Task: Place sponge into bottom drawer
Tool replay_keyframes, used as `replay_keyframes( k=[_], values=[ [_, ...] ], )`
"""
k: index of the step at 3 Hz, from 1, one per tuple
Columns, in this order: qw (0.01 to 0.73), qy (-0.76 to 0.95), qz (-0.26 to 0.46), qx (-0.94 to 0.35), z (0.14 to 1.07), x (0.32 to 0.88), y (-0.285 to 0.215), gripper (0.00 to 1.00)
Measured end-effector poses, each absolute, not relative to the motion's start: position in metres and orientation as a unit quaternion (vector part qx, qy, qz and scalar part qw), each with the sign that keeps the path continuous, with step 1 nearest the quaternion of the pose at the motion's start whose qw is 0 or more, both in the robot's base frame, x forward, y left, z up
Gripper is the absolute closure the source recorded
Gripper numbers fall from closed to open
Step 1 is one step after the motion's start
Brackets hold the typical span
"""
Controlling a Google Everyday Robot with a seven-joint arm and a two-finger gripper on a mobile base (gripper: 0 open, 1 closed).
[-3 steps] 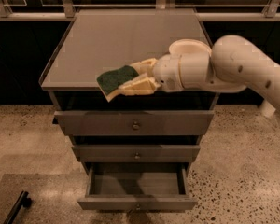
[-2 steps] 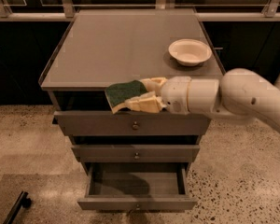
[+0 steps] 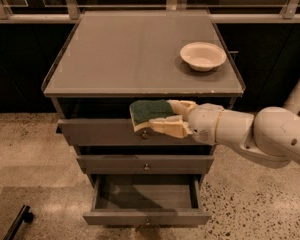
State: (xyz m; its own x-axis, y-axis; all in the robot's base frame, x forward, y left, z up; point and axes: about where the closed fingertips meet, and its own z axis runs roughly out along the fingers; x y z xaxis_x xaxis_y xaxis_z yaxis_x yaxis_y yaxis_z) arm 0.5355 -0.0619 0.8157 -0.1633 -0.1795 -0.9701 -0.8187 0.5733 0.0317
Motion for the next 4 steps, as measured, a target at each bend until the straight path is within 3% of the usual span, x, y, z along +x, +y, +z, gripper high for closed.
replay_keyframes(
  k=[2, 4],
  values=[
    [0.531, 0.721, 0.299, -0.33, 0.796, 0.535, -0.067, 1.0],
    [0.515, 0.771, 0.313, -0.204, 0.683, 0.534, -0.104, 1.0]
  ],
)
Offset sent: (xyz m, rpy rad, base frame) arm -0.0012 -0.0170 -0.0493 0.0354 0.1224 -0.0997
